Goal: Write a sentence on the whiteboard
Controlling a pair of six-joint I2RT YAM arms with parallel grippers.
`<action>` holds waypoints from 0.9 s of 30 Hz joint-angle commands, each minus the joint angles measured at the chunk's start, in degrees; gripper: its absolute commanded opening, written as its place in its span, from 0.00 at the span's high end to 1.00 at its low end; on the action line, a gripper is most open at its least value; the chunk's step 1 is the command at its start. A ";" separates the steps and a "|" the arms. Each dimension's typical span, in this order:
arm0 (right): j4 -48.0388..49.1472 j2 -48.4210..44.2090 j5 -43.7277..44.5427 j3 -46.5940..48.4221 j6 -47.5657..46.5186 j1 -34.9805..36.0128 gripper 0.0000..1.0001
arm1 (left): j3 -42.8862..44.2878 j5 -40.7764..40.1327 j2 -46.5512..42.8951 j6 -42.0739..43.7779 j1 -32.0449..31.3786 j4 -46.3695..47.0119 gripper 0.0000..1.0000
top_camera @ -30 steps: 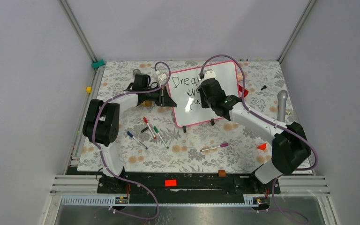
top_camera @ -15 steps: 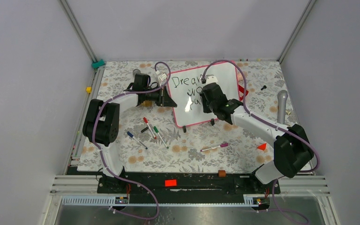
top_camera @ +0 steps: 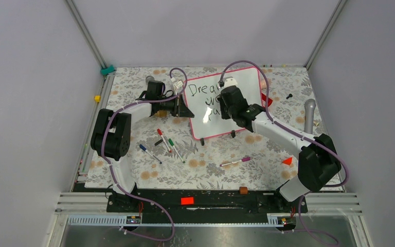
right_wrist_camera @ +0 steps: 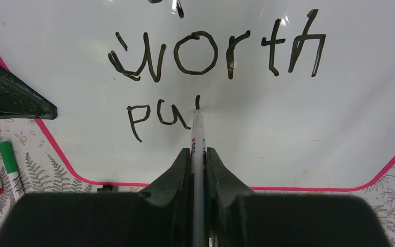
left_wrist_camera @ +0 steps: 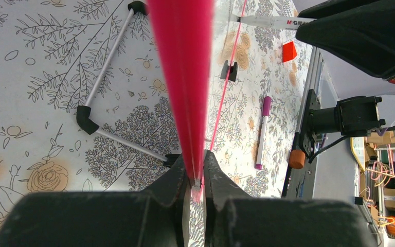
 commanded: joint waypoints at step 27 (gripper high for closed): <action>-1.69 -7.17 1.45 -0.85 -0.88 -3.01 1.00 | -2.81 -15.06 5.28 5.41 -2.11 -8.66 1.00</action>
